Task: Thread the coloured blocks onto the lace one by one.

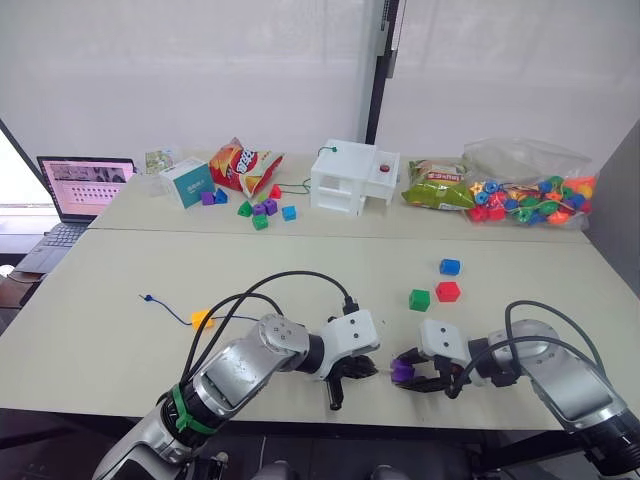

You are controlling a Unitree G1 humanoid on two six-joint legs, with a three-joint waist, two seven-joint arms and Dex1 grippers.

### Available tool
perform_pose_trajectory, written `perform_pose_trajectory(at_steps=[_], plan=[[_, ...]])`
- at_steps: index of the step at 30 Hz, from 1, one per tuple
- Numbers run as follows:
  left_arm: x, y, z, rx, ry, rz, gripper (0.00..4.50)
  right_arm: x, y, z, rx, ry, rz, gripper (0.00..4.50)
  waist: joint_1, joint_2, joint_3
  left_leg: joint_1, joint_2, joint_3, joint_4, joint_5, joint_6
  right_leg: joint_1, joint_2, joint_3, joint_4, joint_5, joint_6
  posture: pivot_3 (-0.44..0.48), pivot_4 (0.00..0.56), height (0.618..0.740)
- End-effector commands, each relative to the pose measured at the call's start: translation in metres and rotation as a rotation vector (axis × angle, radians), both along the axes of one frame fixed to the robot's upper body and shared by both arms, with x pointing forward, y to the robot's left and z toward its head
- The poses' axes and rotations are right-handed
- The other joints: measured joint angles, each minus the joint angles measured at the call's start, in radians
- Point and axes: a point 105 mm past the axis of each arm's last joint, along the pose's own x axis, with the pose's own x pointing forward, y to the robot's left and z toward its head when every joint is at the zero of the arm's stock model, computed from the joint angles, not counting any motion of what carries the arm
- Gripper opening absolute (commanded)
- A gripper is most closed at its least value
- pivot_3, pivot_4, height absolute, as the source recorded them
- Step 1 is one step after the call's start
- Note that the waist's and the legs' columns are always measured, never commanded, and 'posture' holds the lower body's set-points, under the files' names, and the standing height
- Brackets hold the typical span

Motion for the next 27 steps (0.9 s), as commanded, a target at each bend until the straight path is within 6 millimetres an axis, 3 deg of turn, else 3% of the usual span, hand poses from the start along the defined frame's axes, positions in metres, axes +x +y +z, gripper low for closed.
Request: perform_pose_trajectory(at_steps=[1,12,18,27], plan=[[-0.017,-0.023,0.001,-0.061,-0.009,-0.127,0.00,0.000,0.000,-0.008,-0.026,0.002,-0.019,1.36,0.001,0.000,0.000,0.001,0.000,-0.001,0.000,0.000,0.000,0.002,0.000,0.000,-0.001,0.000,0.000,0.000,0.150,0.740],[-0.009,-0.021,-0.014,-0.023,-0.092,-0.202,0.00,-0.003,0.000,-0.009,-0.026,0.008,-0.023,1.36,0.003,0.000,0.000,0.003,0.001,-0.002,-0.002,0.000,0.000,0.007,0.000,-0.001,-0.010,0.000,0.000,0.000,0.150,0.740],[-0.009,-0.037,0.003,-0.080,-0.119,-0.212,0.00,-0.003,0.002,-0.012,-0.034,0.016,-0.024,1.36,-0.002,0.000,0.000,0.002,0.002,-0.002,-0.003,-0.001,0.001,0.006,0.000,-0.001,-0.010,0.000,0.000,0.000,0.150,0.740],[-0.010,-0.050,-0.005,-0.098,-0.094,-0.213,0.00,-0.003,0.002,-0.010,-0.030,0.009,-0.020,1.36,0.002,0.000,0.000,0.003,0.001,-0.002,-0.002,-0.001,0.001,0.007,0.000,-0.002,-0.010,0.000,0.001,0.000,0.150,0.740]])
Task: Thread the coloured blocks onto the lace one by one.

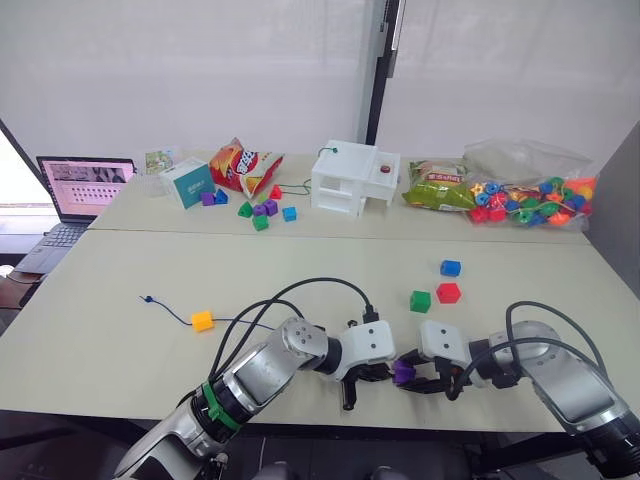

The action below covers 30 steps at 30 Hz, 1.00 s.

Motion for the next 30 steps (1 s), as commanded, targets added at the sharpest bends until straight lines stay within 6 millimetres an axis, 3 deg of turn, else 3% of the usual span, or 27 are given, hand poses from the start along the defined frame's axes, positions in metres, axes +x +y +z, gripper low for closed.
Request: perform_pose_trajectory(at_steps=[1,5,11,18,27,28,30], plan=[[-0.019,-0.025,0.009,-0.079,-0.009,-0.105,0.00,-0.001,0.004,-0.009,-0.010,0.012,-0.011,1.36,0.003,0.000,0.000,0.000,0.000,0.000,0.000,0.000,0.000,0.000,0.000,0.000,0.000,0.000,0.000,0.000,0.150,0.740],[-0.019,-0.023,0.016,-0.128,0.015,-0.096,0.00,-0.001,0.004,-0.009,-0.013,0.010,-0.013,1.36,0.006,0.000,0.000,0.000,0.000,0.000,0.001,0.000,0.000,0.001,0.000,0.000,-0.001,0.000,0.000,0.000,0.150,0.740],[-0.003,0.018,0.036,-0.171,-0.003,-0.038,1.94,-0.001,-0.001,-0.014,-0.034,0.014,-0.038,1.36,-0.004,0.000,0.000,0.000,0.001,0.000,0.000,0.000,0.000,0.000,0.000,0.001,0.000,0.000,0.000,0.000,0.150,0.740],[0.009,0.054,0.017,-0.093,-0.029,-0.035,1.94,0.002,-0.005,-0.013,-0.037,0.010,-0.054,1.36,-0.008,0.000,0.000,0.001,0.001,0.000,-0.002,0.000,0.000,-0.001,-0.002,0.001,-0.001,0.000,0.000,0.000,0.150,0.740],[0.014,0.044,-0.005,-0.089,-0.026,-0.045,1.94,0.004,-0.004,-0.009,-0.033,0.001,-0.061,1.36,-0.008,0.000,0.000,0.000,0.001,0.001,-0.002,0.000,0.000,-0.002,-0.007,0.000,-0.001,0.000,0.000,0.000,0.150,0.740],[0.014,0.044,-0.006,-0.088,-0.018,-0.045,1.39,0.004,-0.004,-0.009,-0.032,0.000,-0.061,1.36,-0.008,0.000,0.000,0.000,0.000,0.000,-0.002,0.000,0.000,-0.002,-0.007,0.000,-0.001,0.000,0.000,0.000,0.150,0.740],[0.010,0.044,-0.009,-0.080,-0.014,-0.063,0.79,0.004,-0.004,-0.009,-0.033,-0.001,-0.064,1.36,-0.008,0.000,0.000,0.000,0.000,0.000,-0.002,0.000,0.000,-0.002,-0.006,0.000,0.000,0.000,0.000,0.000,0.150,0.740]])
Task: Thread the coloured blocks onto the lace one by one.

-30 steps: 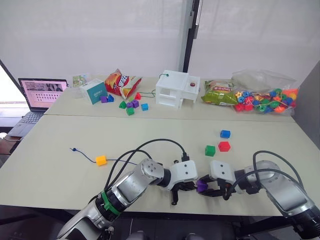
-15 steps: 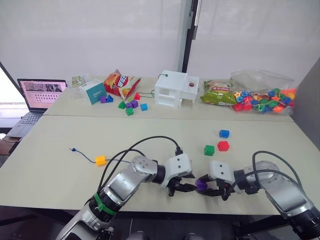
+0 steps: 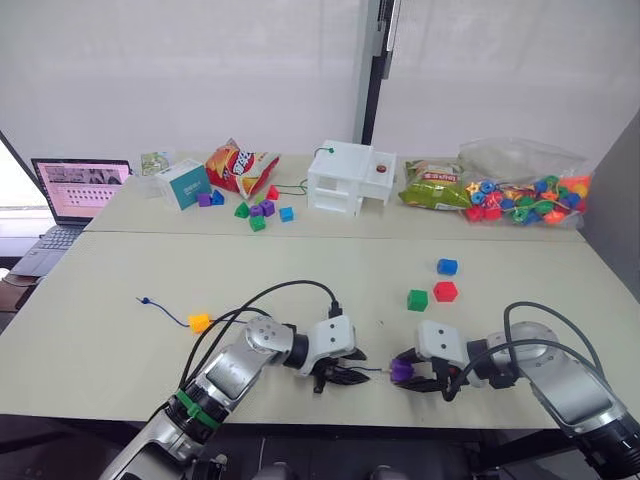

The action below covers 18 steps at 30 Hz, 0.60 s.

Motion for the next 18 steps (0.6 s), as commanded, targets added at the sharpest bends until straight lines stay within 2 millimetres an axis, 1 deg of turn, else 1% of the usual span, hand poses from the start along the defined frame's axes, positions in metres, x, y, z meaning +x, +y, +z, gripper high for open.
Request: perform_pose_trajectory(at_steps=[1,2,3,6,10,15,18], plan=[[-0.006,-0.002,-0.001,0.007,-0.021,-0.035,0.47,0.003,-0.007,-0.008,-0.037,0.015,-0.051,1.36,0.000,0.000,0.000,0.000,0.000,0.000,0.000,0.000,0.000,0.000,0.000,0.000,0.000,0.000,0.000,0.000,0.150,0.740],[-0.007,-0.003,-0.001,0.006,-0.019,-0.033,0.14,0.003,-0.006,-0.007,-0.035,0.014,-0.052,1.36,0.000,0.000,0.000,0.000,0.000,0.000,0.000,0.000,0.000,0.000,0.000,0.000,0.000,0.000,0.000,0.000,0.150,0.740],[-0.007,-0.004,-0.001,0.005,-0.018,-0.030,0.03,0.003,-0.006,-0.007,-0.034,0.015,-0.053,1.36,0.000,0.000,0.000,0.000,0.000,0.000,0.000,0.000,0.000,0.000,0.000,0.000,0.000,0.000,0.000,0.000,0.150,0.740],[-0.004,-0.008,0.001,-0.007,-0.026,-0.004,0.03,0.003,-0.006,-0.007,-0.036,0.014,-0.053,1.36,0.001,0.000,0.000,0.000,0.000,0.000,0.000,0.000,0.000,0.001,0.000,0.000,0.000,0.000,0.000,0.000,0.150,0.740],[-0.010,-0.022,0.008,-0.043,-0.027,-0.025,0.03,0.003,-0.006,-0.007,-0.034,0.013,-0.054,1.36,0.001,0.000,0.000,0.000,0.000,0.000,0.000,0.000,0.000,0.001,0.000,0.000,0.000,0.000,0.000,0.000,0.150,0.740],[-0.014,-0.042,0.011,-0.059,-0.036,-0.050,0.03,0.003,-0.004,-0.008,-0.036,0.014,-0.050,1.36,0.001,0.000,0.000,0.000,-0.001,0.000,0.000,0.000,0.000,0.001,0.001,0.000,0.000,0.000,0.000,0.000,0.150,0.740],[-0.012,-0.047,0.012,-0.064,-0.042,-0.043,0.03,0.004,-0.003,-0.008,-0.038,0.015,-0.045,1.36,0.001,0.000,0.000,0.000,-0.001,0.000,0.001,0.000,0.000,0.001,0.002,0.000,-0.001,0.000,0.000,0.000,0.150,0.740]])
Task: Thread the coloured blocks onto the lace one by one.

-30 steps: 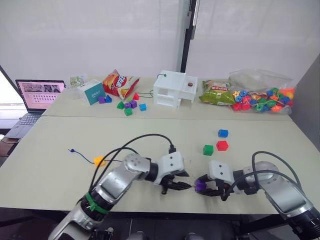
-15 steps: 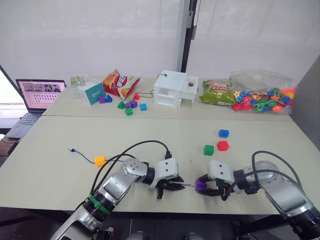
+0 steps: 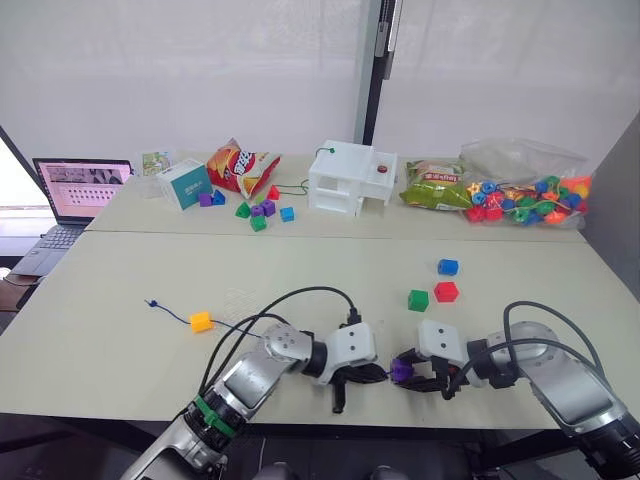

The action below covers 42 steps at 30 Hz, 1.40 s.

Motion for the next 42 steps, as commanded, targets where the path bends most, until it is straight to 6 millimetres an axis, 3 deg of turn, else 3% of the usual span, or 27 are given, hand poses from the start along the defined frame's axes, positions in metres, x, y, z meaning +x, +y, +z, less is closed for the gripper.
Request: perform_pose_trajectory(at_steps=[1,10,12,14,20,22,30,35,42], plan=[[0.001,-0.011,0.012,-0.032,-0.045,-0.013,0.03,0.003,-0.003,-0.009,-0.035,0.013,-0.039,1.36,0.000,0.000,0.000,0.000,0.000,0.000,0.000,0.000,0.000,0.000,0.000,0.000,0.000,0.000,0.000,0.000,0.150,0.740],[0.011,-0.001,0.021,-0.034,-0.062,0.046,0.03,0.002,0.001,-0.008,-0.020,0.018,-0.037,1.36,0.000,0.000,0.000,0.000,0.000,0.000,0.001,0.000,0.000,0.000,0.000,0.000,0.000,0.000,0.000,0.000,0.150,0.740],[0.011,0.002,0.025,-0.038,-0.056,0.038,0.58,0.004,0.001,-0.007,-0.012,0.003,-0.046,1.36,-0.001,0.000,0.000,0.000,0.000,0.000,0.001,0.000,0.000,0.000,0.000,0.000,0.000,0.000,0.000,0.000,0.150,0.740],[0.009,0.007,0.031,-0.041,-0.051,0.023,1.16,0.004,0.000,-0.003,0.002,-0.005,-0.060,2.41,-0.002,0.000,0.000,0.000,0.001,0.000,0.000,0.000,0.000,-0.001,0.001,0.000,0.000,0.000,0.000,0.000,0.150,0.740],[0.008,0.010,0.035,-0.002,-0.090,-0.009,3.18,0.004,-0.010,0.010,0.002,-0.034,-0.096,4.47,0.006,0.000,0.000,-0.005,-0.001,-0.001,0.000,0.000,0.000,-0.007,-0.001,0.000,0.002,0.000,0.000,0.000,0.150,0.740],[0.008,0.003,0.036,-0.013,-0.093,-0.015,3.79,0.001,-0.014,0.016,0.003,-0.040,-0.105,4.50,0.011,0.000,0.000,-0.011,-0.003,-0.001,0.000,0.000,0.000,-0.012,-0.002,0.000,0.003,0.001,0.001,0.000,0.150,0.740],[0.005,-0.034,0.021,-0.024,-0.103,-0.078,3.79,-0.016,-0.037,0.014,-0.027,-0.010,-0.140,4.50,0.027,0.000,0.000,-0.016,-0.006,0.000,0.002,-0.001,0.002,-0.014,-0.003,0.000,0.001,0.002,0.003,0.000,0.150,0.740],[0.008,-0.040,0.011,-0.005,-0.117,-0.084,3.79,-0.014,-0.041,0.010,-0.018,-0.027,-0.160,4.50,0.023,0.000,0.000,-0.015,-0.006,0.001,0.003,0.000,0.001,-0.014,-0.001,0.000,0.001,0.002,0.003,0.000,0.150,0.740],[0.004,-0.048,0.015,-0.033,-0.097,-0.106,1.60,-0.013,-0.042,0.004,-0.006,-0.024,-0.166,4.50,0.025,0.000,0.000,-0.015,-0.006,0.001,0.004,0.000,0.001,-0.014,-0.001,0.000,0.002,0.002,0.004,0.000,0.150,0.740]])
